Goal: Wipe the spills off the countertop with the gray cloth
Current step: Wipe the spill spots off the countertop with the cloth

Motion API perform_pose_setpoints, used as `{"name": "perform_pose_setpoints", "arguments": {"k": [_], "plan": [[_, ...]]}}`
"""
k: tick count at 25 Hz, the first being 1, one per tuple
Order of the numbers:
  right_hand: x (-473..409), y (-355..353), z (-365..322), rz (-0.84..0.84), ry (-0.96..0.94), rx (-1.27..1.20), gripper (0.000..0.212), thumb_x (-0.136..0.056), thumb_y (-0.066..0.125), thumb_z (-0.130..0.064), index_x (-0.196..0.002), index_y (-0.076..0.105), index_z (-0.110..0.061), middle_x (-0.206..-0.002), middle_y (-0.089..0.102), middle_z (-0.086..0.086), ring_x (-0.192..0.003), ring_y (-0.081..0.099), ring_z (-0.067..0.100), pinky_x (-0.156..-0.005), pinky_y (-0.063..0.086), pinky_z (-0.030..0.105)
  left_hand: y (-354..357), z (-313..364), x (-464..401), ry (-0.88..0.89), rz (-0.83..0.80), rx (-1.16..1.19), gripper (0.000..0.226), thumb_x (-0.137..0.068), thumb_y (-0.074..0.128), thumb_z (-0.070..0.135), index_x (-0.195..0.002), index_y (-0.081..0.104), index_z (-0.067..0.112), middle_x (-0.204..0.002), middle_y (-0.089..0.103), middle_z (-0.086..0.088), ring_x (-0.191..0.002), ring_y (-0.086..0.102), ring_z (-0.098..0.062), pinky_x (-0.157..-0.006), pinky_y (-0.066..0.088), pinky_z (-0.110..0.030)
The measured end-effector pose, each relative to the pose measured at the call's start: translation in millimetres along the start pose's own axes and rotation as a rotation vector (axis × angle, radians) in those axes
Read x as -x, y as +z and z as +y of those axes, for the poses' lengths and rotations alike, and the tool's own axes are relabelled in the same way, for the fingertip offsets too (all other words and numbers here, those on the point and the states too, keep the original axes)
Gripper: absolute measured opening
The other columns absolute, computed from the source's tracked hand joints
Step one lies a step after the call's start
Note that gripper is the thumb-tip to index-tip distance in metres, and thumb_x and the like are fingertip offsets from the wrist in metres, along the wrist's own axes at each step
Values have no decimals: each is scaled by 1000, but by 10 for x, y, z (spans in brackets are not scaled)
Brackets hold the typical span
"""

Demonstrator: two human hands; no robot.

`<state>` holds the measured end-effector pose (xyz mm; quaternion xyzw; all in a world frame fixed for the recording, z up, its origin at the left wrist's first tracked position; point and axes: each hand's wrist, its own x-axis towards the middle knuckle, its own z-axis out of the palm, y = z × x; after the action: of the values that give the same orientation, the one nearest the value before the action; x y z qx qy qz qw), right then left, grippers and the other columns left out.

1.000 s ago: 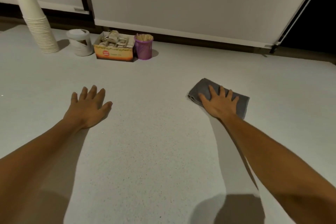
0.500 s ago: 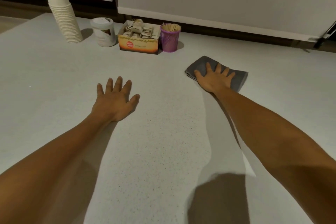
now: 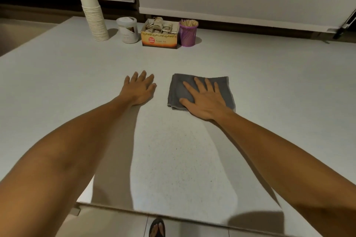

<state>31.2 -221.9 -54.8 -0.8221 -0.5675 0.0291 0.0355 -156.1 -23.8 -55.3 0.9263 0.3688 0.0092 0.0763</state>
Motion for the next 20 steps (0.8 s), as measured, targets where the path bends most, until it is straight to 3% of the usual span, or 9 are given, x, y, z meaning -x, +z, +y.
{"name": "perform_pose_setpoints", "arguments": {"k": [11, 16, 20], "plan": [[1913, 46, -694, 40, -332, -19, 77, -90, 20, -77, -157, 1, -43, -167, -1, 2, -151, -7, 33, -118, -5, 58, -59, -473, 788, 13, -71, -16, 71, -95, 10, 66, -157, 8, 34, -167, -1, -2, -153, -3, -26, -121, -1, -48], [1947, 125, -1017, 64, -293, -1, 80, -89, 22, -77, -158, 5, -40, -167, 2, 10, -149, -6, 41, -115, -10, 64, -80, -668, 771, -50, -30, -74, 85, -81, 1, 82, -155, 8, 40, -167, 0, -4, -152, -1, -33, -119, 0, -56], [1508, 171, -1264, 57, -300, -25, 83, -88, 21, -79, -158, 4, -37, -166, 0, 12, -148, -8, 43, -113, -12, 66, -61, -823, 597, -115, -38, -49, 85, -80, -2, 82, -155, 6, 42, -167, 0, -2, -152, 0, -32, -119, 1, -56]]}}
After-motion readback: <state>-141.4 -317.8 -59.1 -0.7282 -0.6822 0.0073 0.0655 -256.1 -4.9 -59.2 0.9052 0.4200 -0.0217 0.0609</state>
